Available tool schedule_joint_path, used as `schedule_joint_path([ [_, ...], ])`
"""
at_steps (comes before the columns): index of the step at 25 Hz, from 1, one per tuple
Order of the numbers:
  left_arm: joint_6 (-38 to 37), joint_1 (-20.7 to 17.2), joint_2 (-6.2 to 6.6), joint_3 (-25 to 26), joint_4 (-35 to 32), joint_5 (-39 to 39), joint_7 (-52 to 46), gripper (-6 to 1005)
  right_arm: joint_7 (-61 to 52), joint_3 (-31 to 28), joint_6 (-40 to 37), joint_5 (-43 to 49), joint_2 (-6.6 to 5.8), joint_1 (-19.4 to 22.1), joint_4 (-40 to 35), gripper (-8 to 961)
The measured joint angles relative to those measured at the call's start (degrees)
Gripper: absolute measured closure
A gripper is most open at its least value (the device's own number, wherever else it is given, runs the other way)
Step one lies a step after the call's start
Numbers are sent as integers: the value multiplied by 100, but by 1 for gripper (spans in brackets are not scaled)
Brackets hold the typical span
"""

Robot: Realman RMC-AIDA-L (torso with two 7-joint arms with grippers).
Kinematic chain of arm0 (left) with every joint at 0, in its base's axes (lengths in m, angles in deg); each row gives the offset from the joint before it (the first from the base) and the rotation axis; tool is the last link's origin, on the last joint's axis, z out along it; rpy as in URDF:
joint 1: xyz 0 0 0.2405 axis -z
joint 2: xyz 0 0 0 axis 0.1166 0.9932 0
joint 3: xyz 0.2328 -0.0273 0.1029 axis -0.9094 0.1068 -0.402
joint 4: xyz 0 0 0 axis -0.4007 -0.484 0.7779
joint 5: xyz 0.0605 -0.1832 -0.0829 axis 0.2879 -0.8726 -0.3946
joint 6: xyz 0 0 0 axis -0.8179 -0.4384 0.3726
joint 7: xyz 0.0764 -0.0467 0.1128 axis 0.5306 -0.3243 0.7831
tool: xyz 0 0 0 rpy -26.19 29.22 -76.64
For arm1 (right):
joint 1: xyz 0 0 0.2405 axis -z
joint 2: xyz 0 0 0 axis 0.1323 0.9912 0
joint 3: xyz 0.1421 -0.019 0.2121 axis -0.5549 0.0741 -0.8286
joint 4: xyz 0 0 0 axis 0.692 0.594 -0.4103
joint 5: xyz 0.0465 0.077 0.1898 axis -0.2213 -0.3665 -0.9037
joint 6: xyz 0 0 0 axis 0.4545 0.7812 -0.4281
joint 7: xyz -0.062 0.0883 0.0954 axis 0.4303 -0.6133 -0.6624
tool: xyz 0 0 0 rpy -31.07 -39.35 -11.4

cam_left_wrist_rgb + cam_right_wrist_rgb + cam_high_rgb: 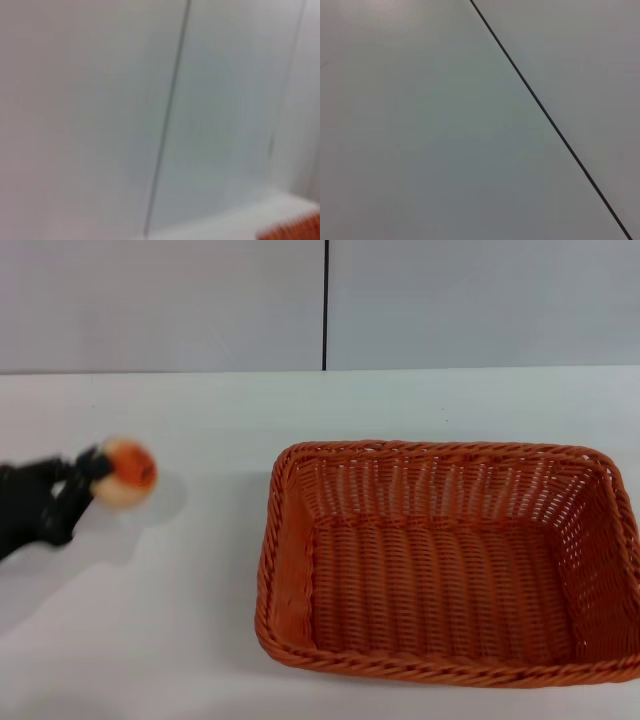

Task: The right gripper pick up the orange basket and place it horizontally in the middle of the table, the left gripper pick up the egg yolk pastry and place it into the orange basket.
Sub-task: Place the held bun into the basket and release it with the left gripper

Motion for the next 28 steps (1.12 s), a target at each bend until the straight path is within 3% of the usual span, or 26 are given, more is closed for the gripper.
schedule_joint_path([
  [3,162,323,-123,215,-1,-41,4,956,-2,4,0,4,3,-5,0,491],
  [8,617,892,-151,11,-264,-58,7,957,-25,6,0,10,14,0,0,491],
  [13,889,1244,-194,-838,-429,-62,34,958,-13,5,0,13,32,47,44,492],
  [14,883,1346,-215,-1201,-513,-67,145,955,0,5,0,14,24,49,117,492],
  [18,792,1504,-224,-1513,-744,-72,348,944,8,5,4,13,-2,44,188,492],
  [28,732,1518,-205,-1513,-855,-281,335,915,12,49,57,13,-16,-13,194,492],
])
